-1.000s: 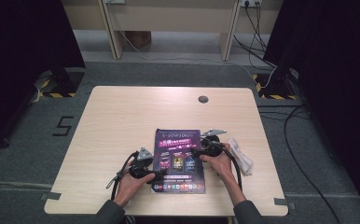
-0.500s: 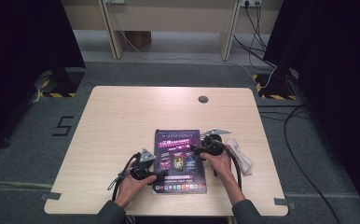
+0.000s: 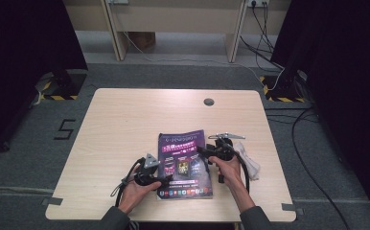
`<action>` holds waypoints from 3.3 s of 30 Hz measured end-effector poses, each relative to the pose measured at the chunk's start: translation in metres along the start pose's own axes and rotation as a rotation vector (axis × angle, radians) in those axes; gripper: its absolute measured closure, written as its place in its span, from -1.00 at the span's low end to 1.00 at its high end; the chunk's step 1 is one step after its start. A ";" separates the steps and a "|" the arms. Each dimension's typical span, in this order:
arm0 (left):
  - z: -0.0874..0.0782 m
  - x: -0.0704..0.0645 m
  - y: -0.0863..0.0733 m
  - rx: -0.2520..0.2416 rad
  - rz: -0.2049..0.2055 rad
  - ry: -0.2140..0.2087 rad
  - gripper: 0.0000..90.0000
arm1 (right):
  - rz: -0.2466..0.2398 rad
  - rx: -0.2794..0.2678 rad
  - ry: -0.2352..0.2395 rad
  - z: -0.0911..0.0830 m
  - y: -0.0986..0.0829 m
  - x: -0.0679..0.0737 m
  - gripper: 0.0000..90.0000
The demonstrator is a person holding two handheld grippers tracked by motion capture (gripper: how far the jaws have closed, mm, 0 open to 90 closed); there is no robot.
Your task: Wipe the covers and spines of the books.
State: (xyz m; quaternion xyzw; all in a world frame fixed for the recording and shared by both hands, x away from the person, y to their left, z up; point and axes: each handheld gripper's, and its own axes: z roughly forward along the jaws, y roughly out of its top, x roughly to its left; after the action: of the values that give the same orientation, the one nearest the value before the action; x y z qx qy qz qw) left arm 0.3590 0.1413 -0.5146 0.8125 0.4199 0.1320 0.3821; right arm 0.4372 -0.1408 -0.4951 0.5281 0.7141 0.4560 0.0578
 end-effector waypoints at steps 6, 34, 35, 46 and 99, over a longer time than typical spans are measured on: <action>0.000 -0.001 -0.001 -0.005 -0.006 0.004 -0.44 | 0.018 0.013 0.013 -0.001 -0.003 -0.002 0.06; -0.001 -0.002 -0.003 -0.014 -0.021 0.021 -0.39 | 0.054 0.021 -0.014 0.008 -0.004 -0.004 0.07; -0.002 -0.003 -0.003 -0.014 -0.023 0.022 -0.39 | 0.052 0.002 0.002 0.004 -0.001 -0.002 0.10; -0.003 -0.002 -0.006 -0.021 -0.028 0.026 -0.39 | -0.136 0.052 0.083 -0.011 0.006 0.022 0.46; -0.060 0.028 -0.035 -0.068 -0.088 -0.012 -0.39 | -0.760 0.285 -0.175 -0.007 0.122 0.137 0.87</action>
State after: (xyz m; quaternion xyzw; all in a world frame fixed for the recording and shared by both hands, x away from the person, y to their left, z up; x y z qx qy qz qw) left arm 0.3237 0.2061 -0.5025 0.7806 0.4483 0.1244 0.4173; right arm 0.4594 -0.0307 -0.3493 0.2663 0.9066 0.2520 0.2091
